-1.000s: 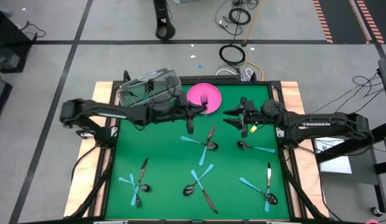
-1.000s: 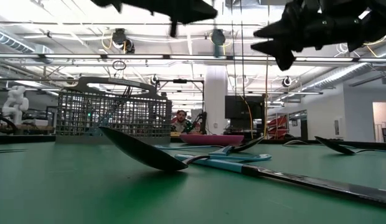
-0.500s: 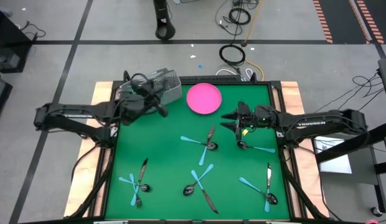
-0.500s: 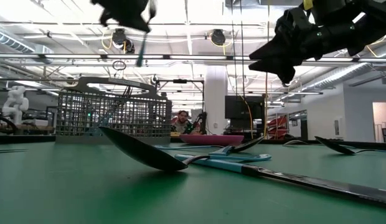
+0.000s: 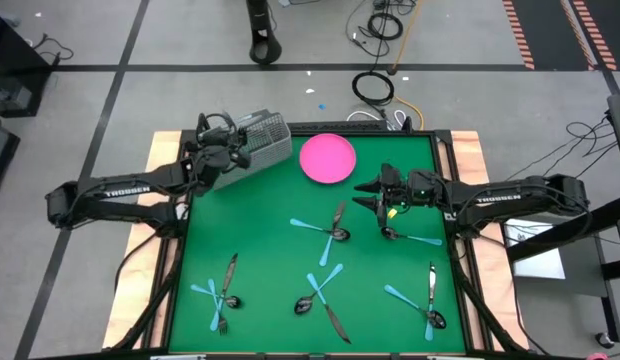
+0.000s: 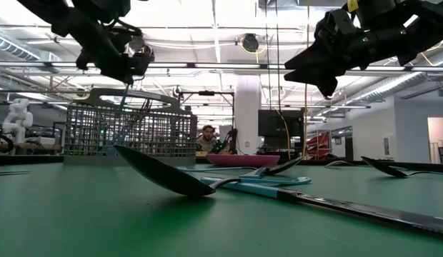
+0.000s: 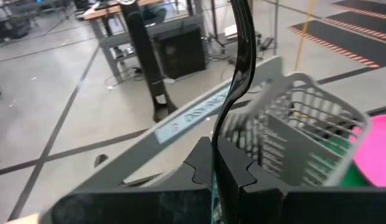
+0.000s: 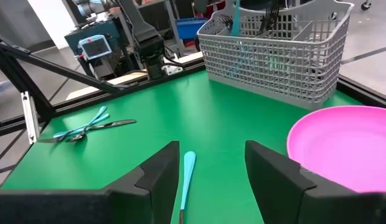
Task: Sort silverware
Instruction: Put the blue fork into the gray silverware holder, then put the blue spoon into the gray silverware holder
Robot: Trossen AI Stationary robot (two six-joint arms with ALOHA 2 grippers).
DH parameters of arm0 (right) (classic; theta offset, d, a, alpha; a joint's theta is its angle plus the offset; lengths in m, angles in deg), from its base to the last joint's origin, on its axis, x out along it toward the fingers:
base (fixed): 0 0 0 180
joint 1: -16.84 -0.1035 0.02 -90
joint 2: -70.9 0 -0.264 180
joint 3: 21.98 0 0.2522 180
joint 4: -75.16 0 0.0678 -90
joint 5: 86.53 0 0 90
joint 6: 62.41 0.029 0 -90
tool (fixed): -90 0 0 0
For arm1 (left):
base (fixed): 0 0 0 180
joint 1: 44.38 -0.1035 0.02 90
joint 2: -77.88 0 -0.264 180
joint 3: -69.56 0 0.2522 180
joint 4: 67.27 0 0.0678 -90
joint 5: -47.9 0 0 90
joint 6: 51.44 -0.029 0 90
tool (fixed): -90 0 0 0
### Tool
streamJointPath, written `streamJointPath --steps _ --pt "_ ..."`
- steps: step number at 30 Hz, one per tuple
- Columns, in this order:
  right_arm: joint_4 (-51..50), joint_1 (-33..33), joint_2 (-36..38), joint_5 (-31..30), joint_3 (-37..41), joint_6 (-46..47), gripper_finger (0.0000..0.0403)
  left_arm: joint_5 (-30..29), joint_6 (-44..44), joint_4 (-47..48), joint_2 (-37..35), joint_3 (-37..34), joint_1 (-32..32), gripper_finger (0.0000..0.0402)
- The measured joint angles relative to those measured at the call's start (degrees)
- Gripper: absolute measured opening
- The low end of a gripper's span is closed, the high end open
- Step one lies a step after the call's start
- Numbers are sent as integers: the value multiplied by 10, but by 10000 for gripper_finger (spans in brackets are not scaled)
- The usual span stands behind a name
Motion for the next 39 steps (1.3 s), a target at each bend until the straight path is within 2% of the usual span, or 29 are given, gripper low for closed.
streamJointPath --steps 3,7,17,22,33,39 --pt "2 0 0 0 0 -1 171 4 1 0 0 0 -13 0" --pt "3 0 0 0 0 -2 171 40 29 13 0 0 -23 0" --pt "3 0 0 -1 0 -4 171 55 132 125 8 0 -23 7" --pt "6 0 0 -1 0 -4 171 88 135 121 8 0 -23 19" --pt "9 0 0 0 0 0 171 96 128 120 8 0 -23 25" --pt "9 0 0 0 0 0 171 105 118 119 8 0 -23 69"
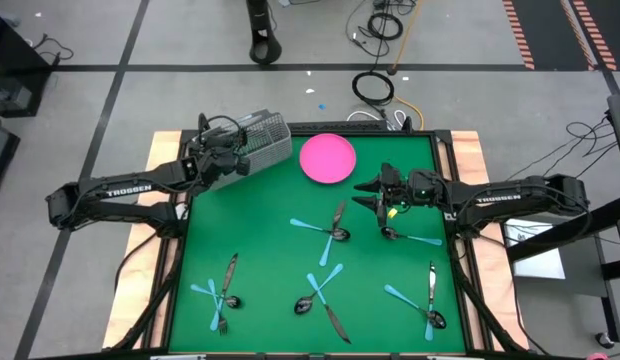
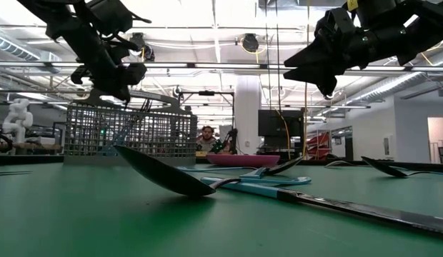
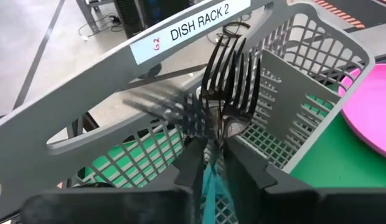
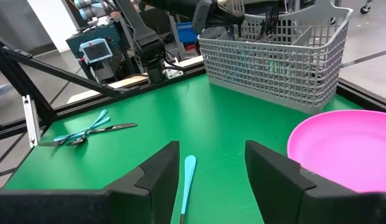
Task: Sort silverware
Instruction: Put the blue spoon into the gray silverware holder
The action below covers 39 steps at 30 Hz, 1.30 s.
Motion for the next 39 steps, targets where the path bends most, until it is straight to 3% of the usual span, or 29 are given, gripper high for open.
streamJointPath --steps 7,14,21,27,34,39 --pt "2 0 0 0 0 -3 171 0 -21 6 -2 2 0 127" --pt "2 0 0 0 0 -5 171 5 -29 101 -29 67 0 130" --pt "2 0 0 0 0 -17 171 88 -13 173 -56 128 4 130" --pt "14 0 0 0 0 -17 171 154 -14 103 -60 127 57 130" --pt "16 0 0 0 0 -19 171 214 -50 -98 -30 77 173 130" --pt "15 0 0 0 0 -19 171 247 -107 -177 10 52 247 130"
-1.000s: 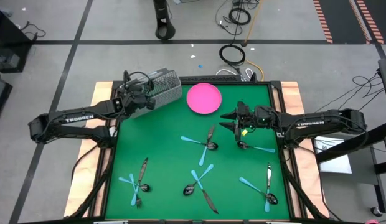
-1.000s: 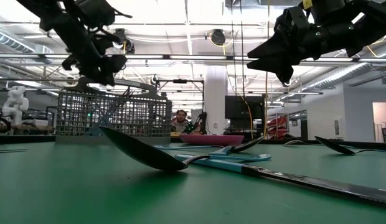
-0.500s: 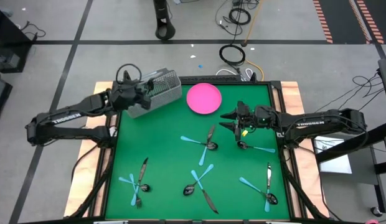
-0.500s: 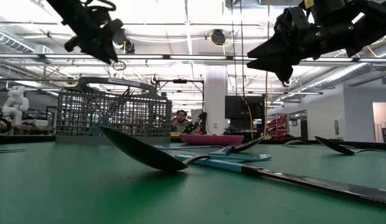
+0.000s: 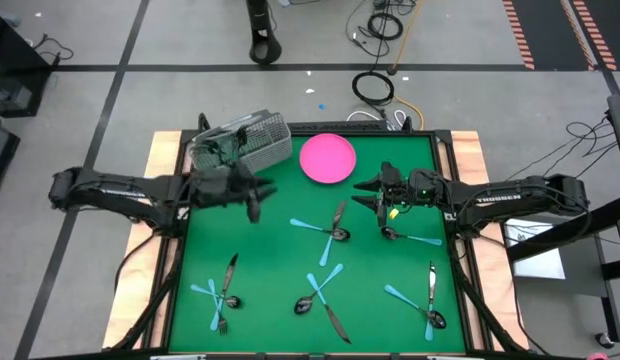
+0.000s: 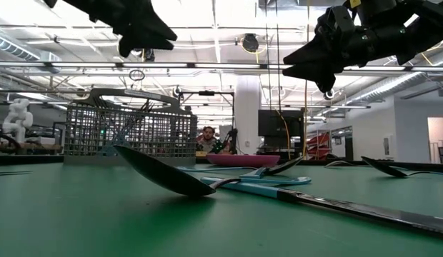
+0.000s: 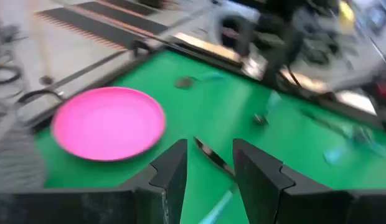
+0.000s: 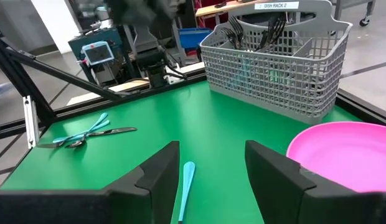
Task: Sort silverware
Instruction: Put the blue spoon into the gray silverware holder
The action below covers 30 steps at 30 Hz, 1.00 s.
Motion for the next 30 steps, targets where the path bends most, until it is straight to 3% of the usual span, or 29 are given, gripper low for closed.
streamJointPath --steps 8,16,25,30 --pt "0 0 0 5 0 -15 171 0 -102 -150 110 -24 81 130" --pt "39 -10 -9 31 0 28 171 15 -160 -244 193 -25 115 130" --pt "118 -87 -63 28 0 51 171 18 -129 -266 216 -25 128 130" --pt "153 -120 -96 -5 -1 60 171 86 -98 -334 216 -25 139 130"
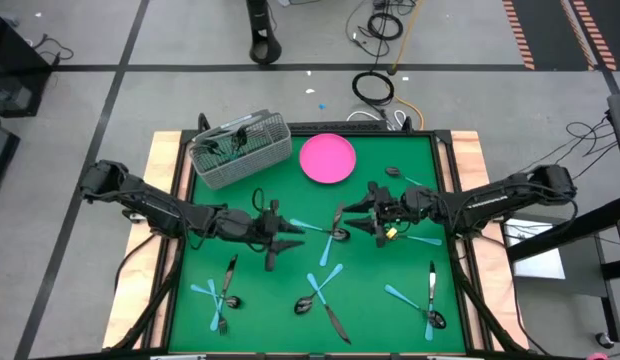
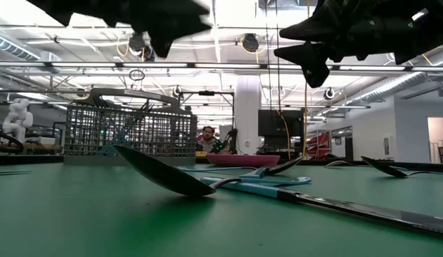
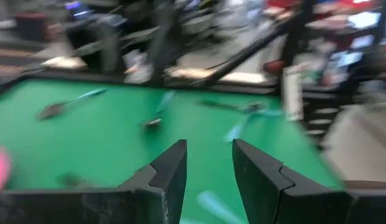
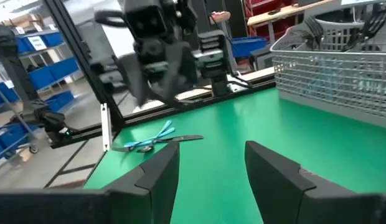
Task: Sort silverware
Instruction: Put the blue spoon into the gray silverware holder
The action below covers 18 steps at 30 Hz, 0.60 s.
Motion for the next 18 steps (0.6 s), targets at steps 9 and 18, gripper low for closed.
streamJointPath --steps 9,18 --pt "-17 -76 -45 -12 -46 -22 171 8 -4 14 0 15 47 130" --pt "-131 -105 -46 -98 -109 -104 171 -106 -10 99 0 31 79 130"
